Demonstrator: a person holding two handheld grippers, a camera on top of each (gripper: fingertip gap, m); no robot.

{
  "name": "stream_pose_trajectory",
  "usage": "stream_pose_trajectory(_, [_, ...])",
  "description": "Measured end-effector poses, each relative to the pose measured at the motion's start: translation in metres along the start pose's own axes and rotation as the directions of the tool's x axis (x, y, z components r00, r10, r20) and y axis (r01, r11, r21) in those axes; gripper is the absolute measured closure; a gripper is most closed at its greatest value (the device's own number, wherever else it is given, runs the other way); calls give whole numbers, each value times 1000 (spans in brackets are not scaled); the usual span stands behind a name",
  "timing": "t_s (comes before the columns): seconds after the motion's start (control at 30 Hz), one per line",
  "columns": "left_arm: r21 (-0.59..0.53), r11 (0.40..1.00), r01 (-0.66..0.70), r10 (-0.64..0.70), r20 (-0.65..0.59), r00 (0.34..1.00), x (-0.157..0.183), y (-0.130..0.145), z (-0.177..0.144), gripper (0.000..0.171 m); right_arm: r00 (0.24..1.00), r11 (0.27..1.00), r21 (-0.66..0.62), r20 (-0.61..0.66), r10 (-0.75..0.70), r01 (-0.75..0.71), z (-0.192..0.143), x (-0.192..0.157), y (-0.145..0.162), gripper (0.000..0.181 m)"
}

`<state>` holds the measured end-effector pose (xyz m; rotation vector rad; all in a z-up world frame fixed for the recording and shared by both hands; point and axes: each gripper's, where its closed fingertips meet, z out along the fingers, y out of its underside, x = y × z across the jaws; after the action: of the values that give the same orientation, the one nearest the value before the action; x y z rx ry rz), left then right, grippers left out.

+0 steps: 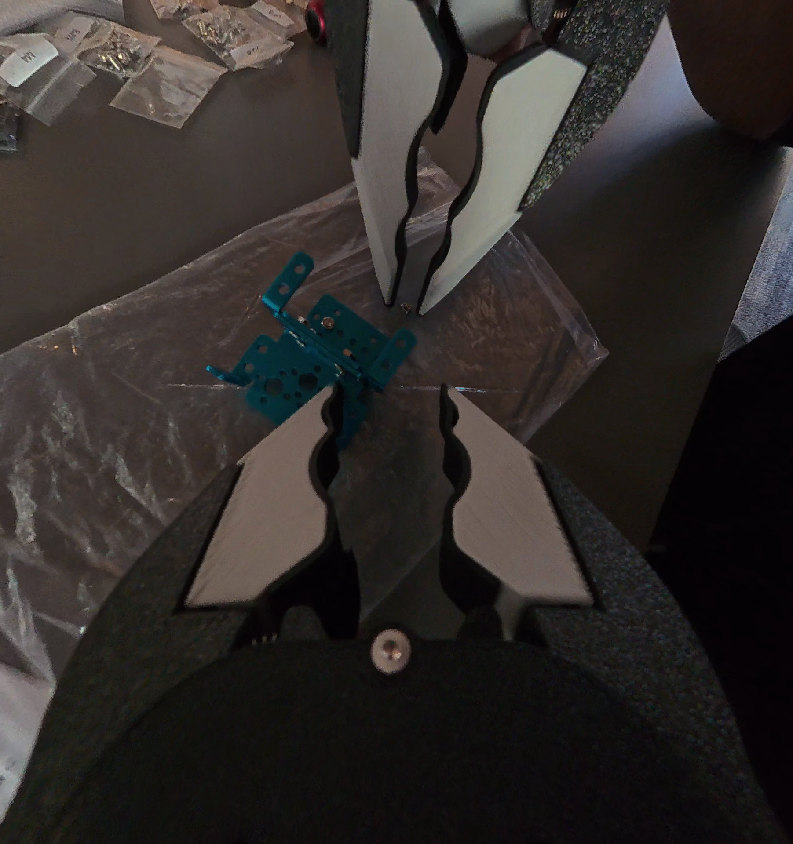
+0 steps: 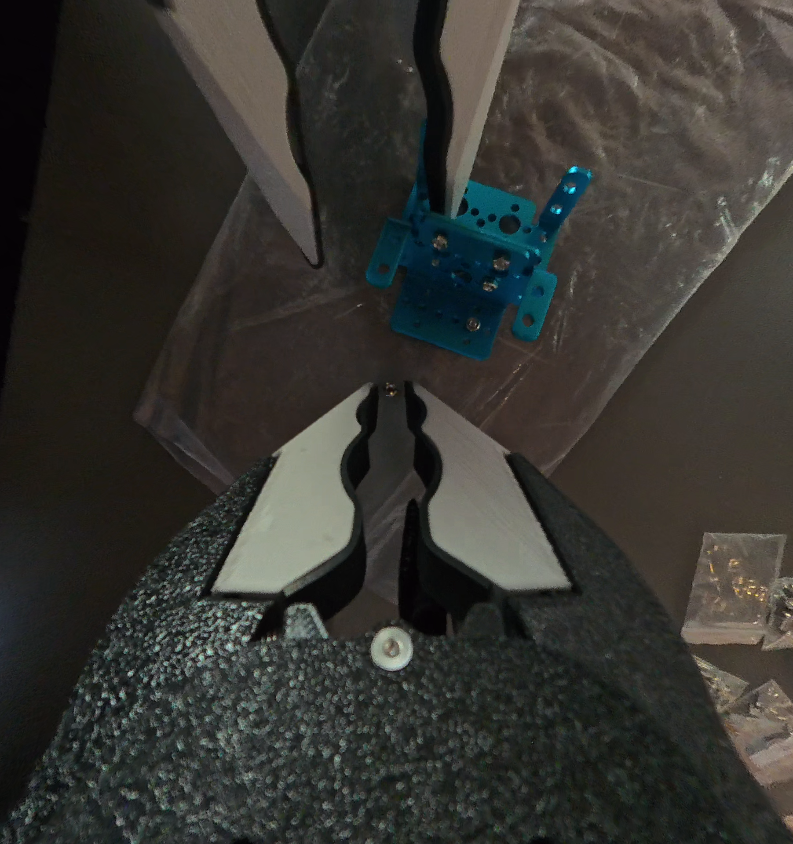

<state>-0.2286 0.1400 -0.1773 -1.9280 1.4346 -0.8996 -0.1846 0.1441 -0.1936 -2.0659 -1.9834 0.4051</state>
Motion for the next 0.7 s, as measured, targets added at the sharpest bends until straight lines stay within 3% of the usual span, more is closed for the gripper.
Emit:
stream_pose_trajectory(0.47, [-1,1000,-7,7,16,1000,1,-2,4,126,997,998,-18,-58,-59,58,-1,-2,2,176])
stream_pose_trajectory(0.7, [-2,1000,-2,2,25,1000,0,-3,5,125,993,979,198,-114,-35,57,-18,9,-20,176])
